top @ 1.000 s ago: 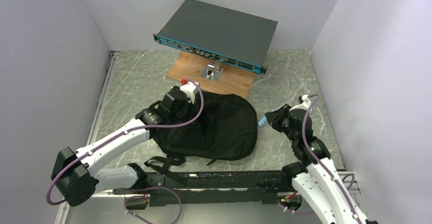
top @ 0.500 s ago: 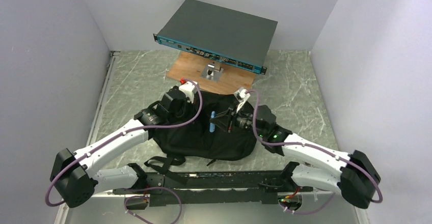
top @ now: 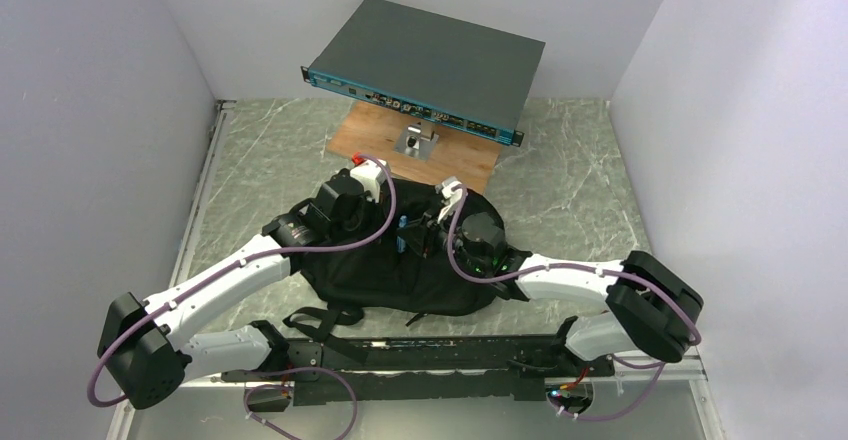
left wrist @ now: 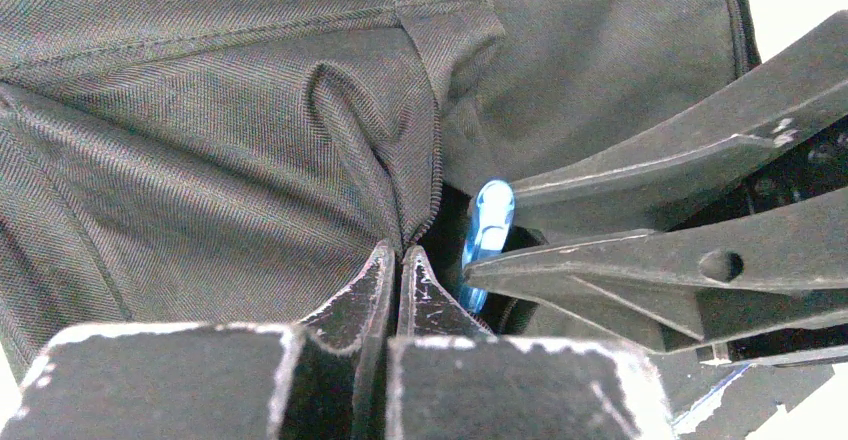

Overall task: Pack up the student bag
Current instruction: Place the stationery in the student bag, then zip the student bag at the center of the board.

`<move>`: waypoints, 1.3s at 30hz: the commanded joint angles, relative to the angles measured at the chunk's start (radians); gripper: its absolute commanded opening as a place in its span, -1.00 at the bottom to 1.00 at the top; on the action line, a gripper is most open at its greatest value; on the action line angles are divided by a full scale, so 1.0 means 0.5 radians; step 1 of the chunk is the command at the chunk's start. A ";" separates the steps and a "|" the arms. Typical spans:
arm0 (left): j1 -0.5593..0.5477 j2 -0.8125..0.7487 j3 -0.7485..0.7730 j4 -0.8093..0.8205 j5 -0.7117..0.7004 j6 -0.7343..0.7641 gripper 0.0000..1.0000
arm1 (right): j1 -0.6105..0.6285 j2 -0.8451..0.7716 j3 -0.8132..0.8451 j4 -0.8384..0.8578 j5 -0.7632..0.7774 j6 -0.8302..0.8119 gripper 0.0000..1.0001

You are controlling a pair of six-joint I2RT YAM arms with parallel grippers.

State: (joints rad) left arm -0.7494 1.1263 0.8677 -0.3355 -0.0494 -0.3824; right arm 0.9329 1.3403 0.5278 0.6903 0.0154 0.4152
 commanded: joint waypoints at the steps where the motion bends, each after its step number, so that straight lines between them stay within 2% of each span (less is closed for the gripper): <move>1: -0.014 -0.076 0.046 0.093 0.123 -0.024 -1.00 | 0.018 -0.003 0.083 0.030 -0.095 0.141 -0.54; 4: -0.012 -0.080 0.047 0.092 0.126 -0.009 -1.00 | 0.015 -0.025 0.176 -0.246 -0.212 0.259 -0.19; 6: -0.013 -0.077 0.048 0.077 0.124 -0.008 -1.00 | 0.013 -0.079 0.249 -0.442 -0.280 0.276 0.12; 8: -0.014 -0.086 0.035 0.081 0.122 -0.011 -1.00 | -0.006 -0.146 0.322 -0.708 -0.232 0.264 0.55; 9: -0.015 -0.091 0.027 0.087 0.122 -0.011 -1.00 | -0.037 -0.168 0.371 -0.832 -0.239 0.230 0.62; 12: -0.014 -0.083 0.040 0.067 0.123 0.000 -1.00 | -0.068 -0.321 0.420 -1.105 -0.121 0.030 0.63; 14: -0.014 -0.058 0.050 0.066 0.140 0.018 -1.00 | -0.066 -0.441 0.319 -1.092 -0.122 -0.262 0.62; 17: -0.011 0.025 0.106 -0.020 0.160 0.046 -1.00 | -0.039 -0.557 0.230 -1.088 -0.188 -0.528 0.61; 18: -0.013 0.048 0.138 -0.079 0.130 0.043 -0.89 | -0.019 -0.589 0.189 -1.036 -0.229 -0.595 0.61; 20: -0.013 0.037 0.141 -0.132 0.104 0.011 -0.52 | 0.020 -0.629 0.068 -0.869 -0.329 -0.756 0.60; 23: -0.013 -0.107 0.045 -0.065 -0.023 -0.047 -0.01 | 0.115 -0.607 -0.081 -0.583 -0.401 -1.094 0.58; 25: -0.012 -0.197 0.005 -0.056 -0.056 -0.067 0.17 | 0.162 -0.585 -0.196 -0.333 -0.484 -1.302 0.57; 26: -0.012 -0.237 0.002 -0.079 -0.076 -0.071 0.32 | 0.174 -0.553 -0.212 -0.265 -0.544 -1.367 0.57; 27: -0.012 -0.272 0.004 -0.110 -0.104 -0.070 0.36 | 0.181 -0.504 -0.192 -0.256 -0.621 -1.427 0.57; 32: -0.011 -0.494 -0.101 -0.215 -0.244 -0.116 0.40 | 0.223 -0.171 -0.048 -0.209 -0.969 -1.746 0.43; 39: -0.011 -0.910 -0.352 -0.262 -0.317 -0.250 0.45 | 0.296 0.106 0.170 -0.309 -0.943 -1.882 0.19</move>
State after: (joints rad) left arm -0.7525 0.7536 0.7403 -0.4484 -0.1635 -0.4564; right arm 1.0554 1.3540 0.5194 0.4904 -0.4000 -0.4217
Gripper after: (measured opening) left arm 0.713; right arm 0.619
